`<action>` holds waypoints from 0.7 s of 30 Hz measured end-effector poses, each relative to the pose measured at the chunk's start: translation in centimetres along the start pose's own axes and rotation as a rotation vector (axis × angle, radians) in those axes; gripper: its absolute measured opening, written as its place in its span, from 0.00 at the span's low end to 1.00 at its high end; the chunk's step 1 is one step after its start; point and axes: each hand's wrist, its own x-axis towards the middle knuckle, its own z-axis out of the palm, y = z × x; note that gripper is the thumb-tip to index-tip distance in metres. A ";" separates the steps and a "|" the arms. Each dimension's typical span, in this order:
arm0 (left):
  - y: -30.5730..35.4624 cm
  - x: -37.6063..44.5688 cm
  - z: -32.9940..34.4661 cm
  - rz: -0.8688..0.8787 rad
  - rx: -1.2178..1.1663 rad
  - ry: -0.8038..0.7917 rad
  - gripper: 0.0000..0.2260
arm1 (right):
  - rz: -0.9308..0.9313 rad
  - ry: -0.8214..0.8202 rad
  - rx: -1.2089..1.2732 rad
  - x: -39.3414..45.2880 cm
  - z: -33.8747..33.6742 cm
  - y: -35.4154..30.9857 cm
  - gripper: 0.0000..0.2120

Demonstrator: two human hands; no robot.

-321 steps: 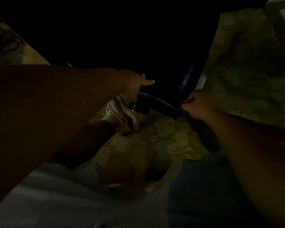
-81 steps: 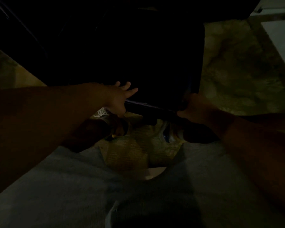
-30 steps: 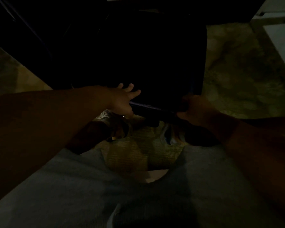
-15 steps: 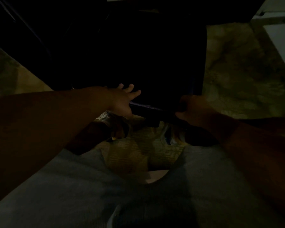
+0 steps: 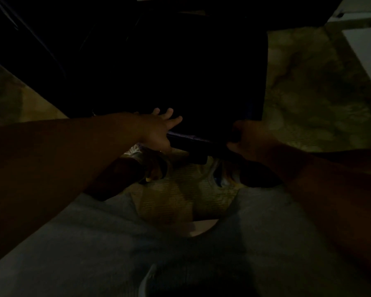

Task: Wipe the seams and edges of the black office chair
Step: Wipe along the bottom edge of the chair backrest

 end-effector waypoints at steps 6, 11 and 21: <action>-0.1 0.1 0.2 0.001 0.001 0.005 0.47 | 0.001 0.041 -0.018 0.0 0.0 -0.3 0.22; -0.1 0.2 0.3 0.005 0.006 0.001 0.48 | -0.017 0.048 -0.035 -0.1 0.3 -0.3 0.22; -0.2 0.4 0.5 -0.001 -0.012 0.009 0.48 | -0.037 0.060 -0.009 0.3 0.3 0.1 0.20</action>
